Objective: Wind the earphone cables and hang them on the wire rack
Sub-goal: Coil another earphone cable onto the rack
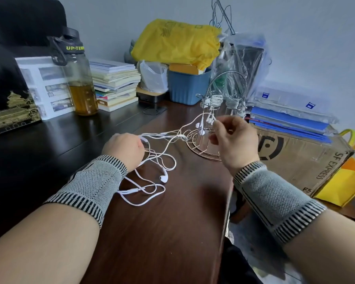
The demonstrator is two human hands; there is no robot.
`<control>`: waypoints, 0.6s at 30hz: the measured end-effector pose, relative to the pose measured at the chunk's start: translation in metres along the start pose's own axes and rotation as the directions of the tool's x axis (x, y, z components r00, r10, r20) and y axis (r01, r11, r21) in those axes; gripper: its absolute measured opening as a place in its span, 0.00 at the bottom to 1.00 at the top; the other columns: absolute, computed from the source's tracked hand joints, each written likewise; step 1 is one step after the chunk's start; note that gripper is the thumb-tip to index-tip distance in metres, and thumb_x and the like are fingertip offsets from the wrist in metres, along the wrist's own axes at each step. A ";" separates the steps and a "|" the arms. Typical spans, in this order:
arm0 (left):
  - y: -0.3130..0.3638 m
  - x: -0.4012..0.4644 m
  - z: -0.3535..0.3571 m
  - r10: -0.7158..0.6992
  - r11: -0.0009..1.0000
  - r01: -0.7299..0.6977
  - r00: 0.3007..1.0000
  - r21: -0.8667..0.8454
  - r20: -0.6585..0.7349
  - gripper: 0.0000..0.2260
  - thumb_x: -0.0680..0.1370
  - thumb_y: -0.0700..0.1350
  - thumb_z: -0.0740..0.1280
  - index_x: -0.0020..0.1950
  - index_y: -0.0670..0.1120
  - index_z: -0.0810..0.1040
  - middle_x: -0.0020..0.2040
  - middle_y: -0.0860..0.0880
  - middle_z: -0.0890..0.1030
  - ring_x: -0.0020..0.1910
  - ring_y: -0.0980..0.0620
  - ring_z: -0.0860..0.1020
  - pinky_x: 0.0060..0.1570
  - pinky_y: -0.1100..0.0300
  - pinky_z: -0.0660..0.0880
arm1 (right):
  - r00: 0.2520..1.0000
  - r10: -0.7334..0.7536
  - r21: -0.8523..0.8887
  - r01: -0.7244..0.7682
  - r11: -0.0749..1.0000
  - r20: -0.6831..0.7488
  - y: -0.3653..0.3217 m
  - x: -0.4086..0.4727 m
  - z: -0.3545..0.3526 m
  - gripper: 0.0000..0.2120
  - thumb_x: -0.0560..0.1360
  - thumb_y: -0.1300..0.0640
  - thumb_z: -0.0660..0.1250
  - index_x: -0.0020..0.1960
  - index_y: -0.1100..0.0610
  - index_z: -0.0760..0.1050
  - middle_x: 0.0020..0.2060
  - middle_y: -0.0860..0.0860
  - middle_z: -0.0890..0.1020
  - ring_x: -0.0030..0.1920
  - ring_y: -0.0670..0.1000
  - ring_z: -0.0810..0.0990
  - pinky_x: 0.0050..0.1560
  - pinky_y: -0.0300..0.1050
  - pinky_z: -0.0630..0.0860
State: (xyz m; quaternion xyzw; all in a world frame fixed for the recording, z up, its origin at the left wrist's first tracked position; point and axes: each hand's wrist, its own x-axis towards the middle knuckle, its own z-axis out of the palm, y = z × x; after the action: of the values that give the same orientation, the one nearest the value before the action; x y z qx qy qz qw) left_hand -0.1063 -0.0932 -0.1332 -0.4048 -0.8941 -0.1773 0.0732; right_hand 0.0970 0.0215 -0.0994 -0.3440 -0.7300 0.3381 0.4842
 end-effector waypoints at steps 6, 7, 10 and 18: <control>0.038 -0.017 -0.047 0.057 0.903 -0.151 0.970 -0.403 -0.235 0.07 0.78 0.45 0.64 0.49 0.50 0.82 0.48 0.55 0.79 0.47 0.55 0.75 0.50 0.59 0.71 | 0.990 -0.037 0.069 0.028 0.997 0.137 -0.052 0.022 -0.031 0.03 0.76 0.60 0.69 0.43 0.59 0.78 0.33 0.54 0.83 0.34 0.53 0.84 0.41 0.54 0.83; 0.046 -0.018 -0.054 0.069 0.861 -0.175 0.970 -0.478 -0.231 0.05 0.78 0.47 0.65 0.48 0.51 0.81 0.47 0.56 0.80 0.46 0.57 0.76 0.49 0.60 0.71 | 0.984 -0.036 0.067 0.024 0.997 0.173 -0.059 0.024 -0.032 0.04 0.76 0.61 0.69 0.43 0.60 0.78 0.33 0.54 0.83 0.33 0.54 0.84 0.40 0.56 0.83; 0.068 -0.015 -0.061 0.158 0.846 -0.184 0.983 -0.501 -0.095 0.08 0.73 0.58 0.69 0.47 0.55 0.78 0.44 0.59 0.80 0.44 0.59 0.78 0.46 0.59 0.75 | 0.972 -0.008 0.092 -0.014 0.996 0.234 -0.072 0.030 -0.036 0.04 0.75 0.63 0.68 0.44 0.64 0.78 0.31 0.53 0.80 0.28 0.49 0.81 0.39 0.55 0.83; 0.080 -0.004 -0.064 0.179 0.949 -0.188 0.982 -0.253 -0.059 0.07 0.77 0.48 0.69 0.39 0.55 0.78 0.39 0.57 0.80 0.37 0.57 0.76 0.36 0.61 0.73 | 0.984 0.068 0.153 -0.094 0.984 0.162 -0.078 0.041 -0.056 0.04 0.75 0.64 0.68 0.42 0.61 0.78 0.34 0.55 0.81 0.30 0.52 0.81 0.41 0.54 0.83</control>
State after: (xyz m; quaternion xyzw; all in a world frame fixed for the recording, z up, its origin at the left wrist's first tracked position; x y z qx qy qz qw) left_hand -0.0449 -0.0716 -0.0541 -0.4891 -0.8205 -0.2913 0.0519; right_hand 0.1241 0.0223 0.0018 -0.3060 -0.7215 0.4410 0.4375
